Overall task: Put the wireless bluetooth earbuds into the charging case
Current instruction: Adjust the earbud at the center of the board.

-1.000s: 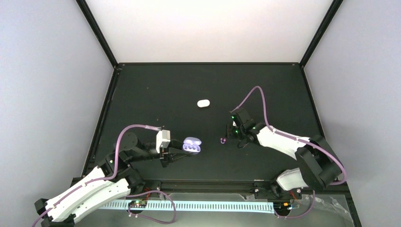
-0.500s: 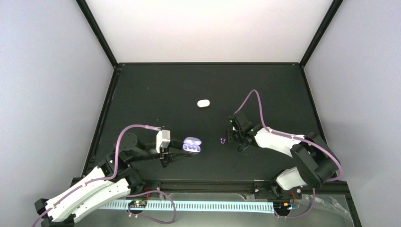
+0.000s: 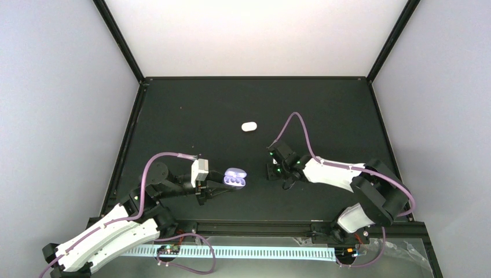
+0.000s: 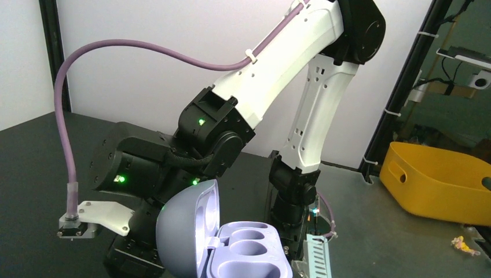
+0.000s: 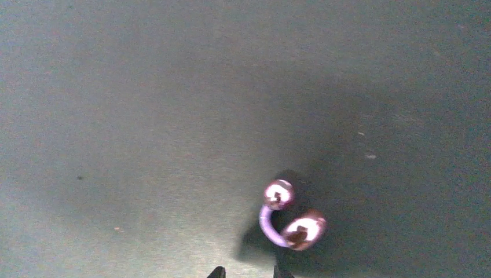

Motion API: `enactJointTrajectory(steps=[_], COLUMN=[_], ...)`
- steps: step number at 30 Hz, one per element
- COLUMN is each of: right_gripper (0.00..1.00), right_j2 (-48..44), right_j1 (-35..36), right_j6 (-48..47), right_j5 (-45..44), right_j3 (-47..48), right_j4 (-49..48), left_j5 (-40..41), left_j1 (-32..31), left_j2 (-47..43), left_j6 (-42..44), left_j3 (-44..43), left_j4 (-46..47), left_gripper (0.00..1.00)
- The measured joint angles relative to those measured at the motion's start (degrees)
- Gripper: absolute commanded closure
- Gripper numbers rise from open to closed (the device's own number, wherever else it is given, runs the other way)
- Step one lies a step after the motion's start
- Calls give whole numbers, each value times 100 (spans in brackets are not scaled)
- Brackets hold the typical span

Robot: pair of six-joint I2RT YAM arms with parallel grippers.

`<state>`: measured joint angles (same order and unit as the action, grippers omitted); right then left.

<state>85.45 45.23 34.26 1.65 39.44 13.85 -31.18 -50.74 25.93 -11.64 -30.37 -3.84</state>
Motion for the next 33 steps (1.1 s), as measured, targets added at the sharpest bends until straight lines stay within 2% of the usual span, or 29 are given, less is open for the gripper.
enactJointTrajectory(steps=[6,15,23,33], right_gripper=[65,55,52,56], right_j2=[-151,-20,568,605], right_j1=[140,79,4,4], right_j6=[-289,-962,-1204,-1241], right_j5=[44,-262,-280,0], right_j3=[321,822,887,887], right_j4=[184,531,584,579], left_j5=[0,0,4,9], left_j1=[0,0,0,0], left_j2=[-4,-7,-59,-57], left_j6=[-7,-13,-13,-13], left_j3=[0,0,0,0], left_j4=[-2,0,-15,-39], left_gripper=[98,98,98,98])
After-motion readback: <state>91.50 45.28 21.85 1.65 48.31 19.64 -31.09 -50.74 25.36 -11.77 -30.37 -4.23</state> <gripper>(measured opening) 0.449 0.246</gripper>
